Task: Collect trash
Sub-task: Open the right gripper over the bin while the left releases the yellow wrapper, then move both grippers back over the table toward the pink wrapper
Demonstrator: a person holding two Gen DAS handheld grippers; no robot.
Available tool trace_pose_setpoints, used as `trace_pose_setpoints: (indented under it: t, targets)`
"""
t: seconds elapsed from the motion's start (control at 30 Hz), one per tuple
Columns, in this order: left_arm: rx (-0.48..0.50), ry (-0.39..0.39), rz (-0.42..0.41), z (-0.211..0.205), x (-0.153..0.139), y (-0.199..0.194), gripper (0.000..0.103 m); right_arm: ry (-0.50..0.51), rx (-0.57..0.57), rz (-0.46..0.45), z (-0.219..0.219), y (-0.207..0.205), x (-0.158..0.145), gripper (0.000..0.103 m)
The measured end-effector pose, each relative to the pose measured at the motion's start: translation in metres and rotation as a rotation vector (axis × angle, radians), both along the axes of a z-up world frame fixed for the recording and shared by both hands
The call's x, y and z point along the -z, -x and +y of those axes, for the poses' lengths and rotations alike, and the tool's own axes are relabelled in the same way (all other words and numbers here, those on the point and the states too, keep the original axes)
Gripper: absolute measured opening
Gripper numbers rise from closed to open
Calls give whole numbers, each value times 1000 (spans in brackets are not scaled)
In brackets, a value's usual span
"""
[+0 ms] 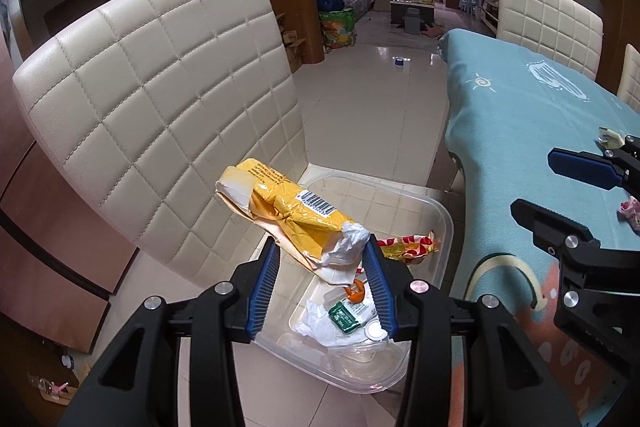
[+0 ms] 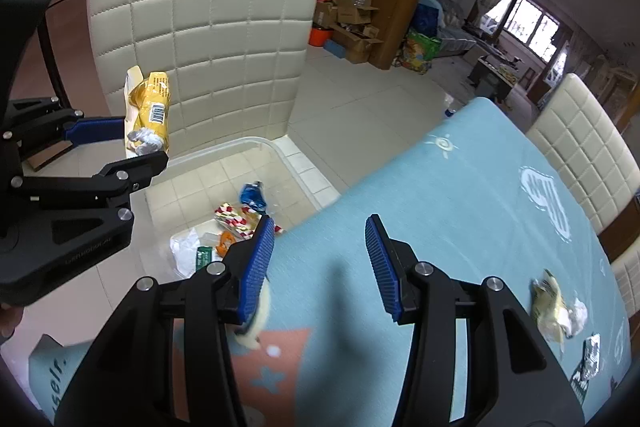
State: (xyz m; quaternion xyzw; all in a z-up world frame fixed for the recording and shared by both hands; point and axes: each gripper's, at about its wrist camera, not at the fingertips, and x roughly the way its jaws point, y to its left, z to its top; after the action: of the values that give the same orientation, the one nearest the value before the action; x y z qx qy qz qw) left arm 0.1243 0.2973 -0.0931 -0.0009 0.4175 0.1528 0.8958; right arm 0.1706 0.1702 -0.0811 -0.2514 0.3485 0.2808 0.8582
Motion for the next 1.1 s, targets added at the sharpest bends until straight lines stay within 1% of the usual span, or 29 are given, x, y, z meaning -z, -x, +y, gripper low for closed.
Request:
trace_pose_setpoints:
  t: [0.1,0.13,0.17,0.23,0.33,0.47,0.63,0.97,1.1]
  targets:
    - [6,-10,8,-8,-1,-2,49,-5,26,-8,-15,1,-4,49]
    - [7,-10,11,-9,-1,-2,52,-9,35,-11,-20,1,-5,50]
    - [7,-12,16,-11,-2,-2,59,-14,46,-13,-25,0,-7,50]
    - [0,-24,10,-16,-4,-1,68,-28,67,-13,-37,0,-10,50]
    - [-1,-49,-10,-26,-10,3,74,-45,100,-14,-58,0,-13,51]
    - [40,-34,-11,-45,-18,7,76,-64,153,-17,-92,2,-18,52]
    - [111,-62,-11,-83,-26,8,76,-94,225,-15,-140,6,-25,53]
    - [276,-104,-26,-181,-42,11,76,-157,356,-30,-236,25,-43,53]
    - [336,-96,-28,-218,-45,11,76,-160,403,-43,-271,33,-46,54]
